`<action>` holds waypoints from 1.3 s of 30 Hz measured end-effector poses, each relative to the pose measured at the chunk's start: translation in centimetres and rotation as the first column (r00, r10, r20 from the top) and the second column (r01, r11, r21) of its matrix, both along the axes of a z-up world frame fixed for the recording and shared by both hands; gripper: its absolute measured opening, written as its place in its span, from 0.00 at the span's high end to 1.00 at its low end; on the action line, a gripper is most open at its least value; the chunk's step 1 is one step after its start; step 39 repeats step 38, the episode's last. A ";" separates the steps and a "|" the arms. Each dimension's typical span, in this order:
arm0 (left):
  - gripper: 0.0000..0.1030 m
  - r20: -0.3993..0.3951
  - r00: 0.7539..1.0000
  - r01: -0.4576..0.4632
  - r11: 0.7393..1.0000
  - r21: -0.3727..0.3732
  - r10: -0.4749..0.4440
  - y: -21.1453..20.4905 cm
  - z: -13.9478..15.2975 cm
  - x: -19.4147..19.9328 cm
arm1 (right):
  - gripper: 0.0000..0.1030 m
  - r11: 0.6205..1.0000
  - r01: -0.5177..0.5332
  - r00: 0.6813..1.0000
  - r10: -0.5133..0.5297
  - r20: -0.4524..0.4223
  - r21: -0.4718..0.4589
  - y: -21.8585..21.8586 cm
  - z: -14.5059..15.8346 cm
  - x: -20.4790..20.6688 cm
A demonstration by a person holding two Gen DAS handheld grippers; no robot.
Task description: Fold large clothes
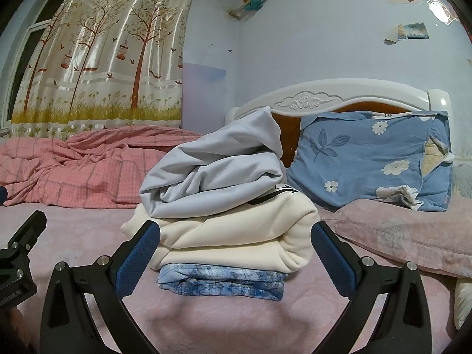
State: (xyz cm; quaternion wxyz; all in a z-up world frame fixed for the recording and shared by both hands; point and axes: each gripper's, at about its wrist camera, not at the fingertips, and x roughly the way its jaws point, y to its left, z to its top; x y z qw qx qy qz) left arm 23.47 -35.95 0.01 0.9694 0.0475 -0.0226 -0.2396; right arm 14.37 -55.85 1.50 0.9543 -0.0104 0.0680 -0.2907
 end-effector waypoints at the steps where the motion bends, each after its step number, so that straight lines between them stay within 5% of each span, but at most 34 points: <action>1: 0.00 -0.005 1.000 0.007 1.000 -0.004 -0.007 0.1 0.0 0.1 | 0.00 1.000 0.000 1.000 0.000 -0.001 0.000 0.0 0.0 0.0; 39: 0.00 0.007 1.000 0.011 1.000 0.019 -0.011 -0.2 0.1 -0.3 | 0.00 1.000 -0.003 1.000 0.003 -0.013 0.001 0.1 -0.1 0.1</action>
